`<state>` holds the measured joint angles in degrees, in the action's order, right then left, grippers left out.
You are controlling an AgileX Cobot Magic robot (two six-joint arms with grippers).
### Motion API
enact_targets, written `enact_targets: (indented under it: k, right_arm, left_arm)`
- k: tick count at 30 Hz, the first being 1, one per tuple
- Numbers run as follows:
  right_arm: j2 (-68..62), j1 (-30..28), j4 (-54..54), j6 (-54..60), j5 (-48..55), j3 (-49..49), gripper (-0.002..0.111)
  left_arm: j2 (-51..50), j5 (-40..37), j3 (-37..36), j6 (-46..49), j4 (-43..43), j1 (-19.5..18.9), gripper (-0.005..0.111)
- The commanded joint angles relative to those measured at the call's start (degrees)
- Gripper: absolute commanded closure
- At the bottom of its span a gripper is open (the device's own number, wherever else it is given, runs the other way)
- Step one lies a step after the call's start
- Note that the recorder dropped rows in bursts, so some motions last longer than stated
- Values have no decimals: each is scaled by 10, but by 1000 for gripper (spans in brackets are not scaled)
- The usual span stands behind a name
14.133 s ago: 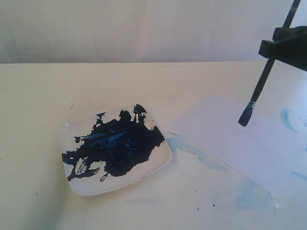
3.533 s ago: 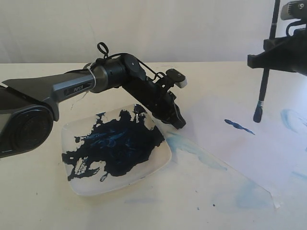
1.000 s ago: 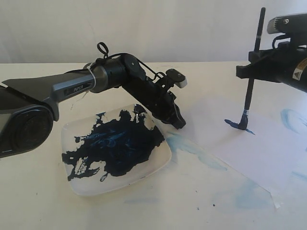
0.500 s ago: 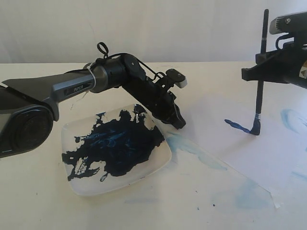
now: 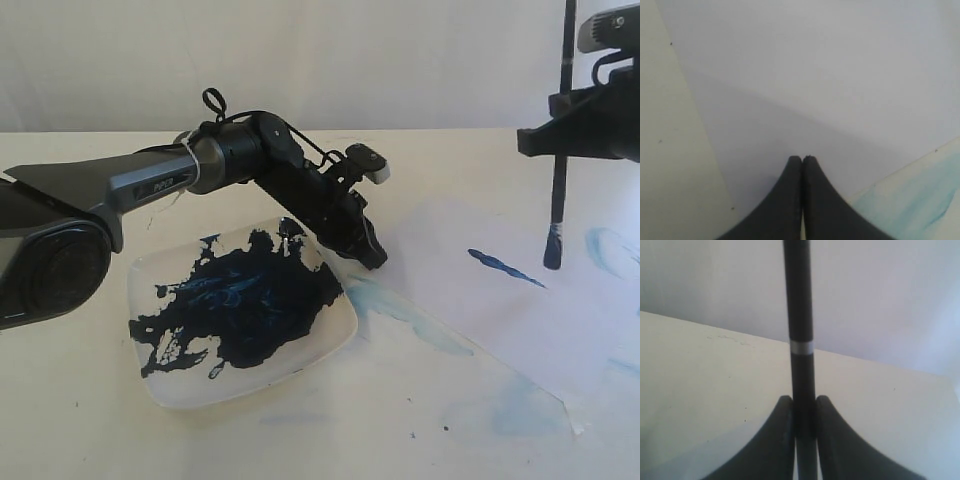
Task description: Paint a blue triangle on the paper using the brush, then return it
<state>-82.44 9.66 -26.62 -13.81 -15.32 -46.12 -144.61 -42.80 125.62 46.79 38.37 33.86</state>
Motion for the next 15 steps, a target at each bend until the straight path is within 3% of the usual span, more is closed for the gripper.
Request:
enact_targets:
  k: [1,5,7,15]
  right_arm:
    - [18,-6,-26,6,-10,-1,108]
    - [18,-12,-184,-95,-79,-1,108]
    - [18,-35,-292,-217,-164,-1,108]
    - [1,-180,-530,-452,-416,-37,108]
  left_arm:
    - [1,-20,2,-3,1,-1,107]
    - [1,-20,2,-3,1,-1,107]
    - [1,-20,2,-3,1,-1,107]
    - [1,-20,2,-3,1,-1,107]
